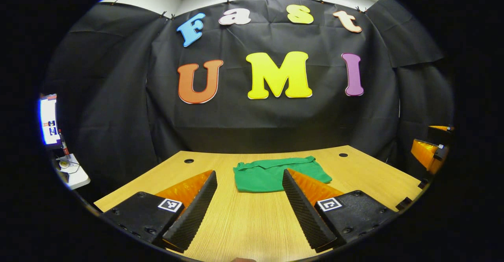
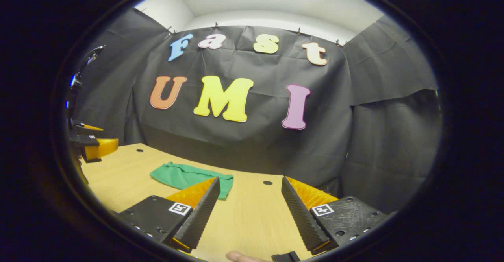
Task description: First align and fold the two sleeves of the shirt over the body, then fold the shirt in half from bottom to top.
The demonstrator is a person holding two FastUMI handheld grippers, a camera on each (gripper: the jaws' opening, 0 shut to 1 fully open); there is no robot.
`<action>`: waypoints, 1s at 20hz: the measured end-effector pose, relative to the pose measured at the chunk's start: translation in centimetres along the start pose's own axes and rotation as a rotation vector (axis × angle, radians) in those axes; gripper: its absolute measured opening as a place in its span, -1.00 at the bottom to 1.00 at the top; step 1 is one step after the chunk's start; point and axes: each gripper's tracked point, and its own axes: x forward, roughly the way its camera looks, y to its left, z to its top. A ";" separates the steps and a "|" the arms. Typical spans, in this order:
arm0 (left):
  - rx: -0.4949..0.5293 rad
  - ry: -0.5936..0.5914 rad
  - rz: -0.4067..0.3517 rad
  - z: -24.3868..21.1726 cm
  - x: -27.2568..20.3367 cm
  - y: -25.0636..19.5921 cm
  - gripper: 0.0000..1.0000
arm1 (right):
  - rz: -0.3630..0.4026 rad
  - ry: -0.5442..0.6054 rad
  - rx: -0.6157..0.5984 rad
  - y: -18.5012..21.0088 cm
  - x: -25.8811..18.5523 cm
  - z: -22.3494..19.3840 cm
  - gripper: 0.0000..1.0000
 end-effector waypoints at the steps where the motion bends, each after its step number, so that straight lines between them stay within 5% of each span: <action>1: -0.006 -0.011 -0.003 0.0 -0.5 -0.3 1.00 | 0.009 0.005 -0.002 0.1 -0.4 -0.5 0.93; 5: -0.051 0.014 -0.064 -1.4 -1.0 -2.6 1.00 | 0.029 0.035 -0.028 1.0 -0.1 -2.9 0.89; 20: -0.069 0.043 -0.044 -3.1 0.5 -2.1 1.00 | 0.087 0.094 0.012 2.6 1.1 -5.1 0.90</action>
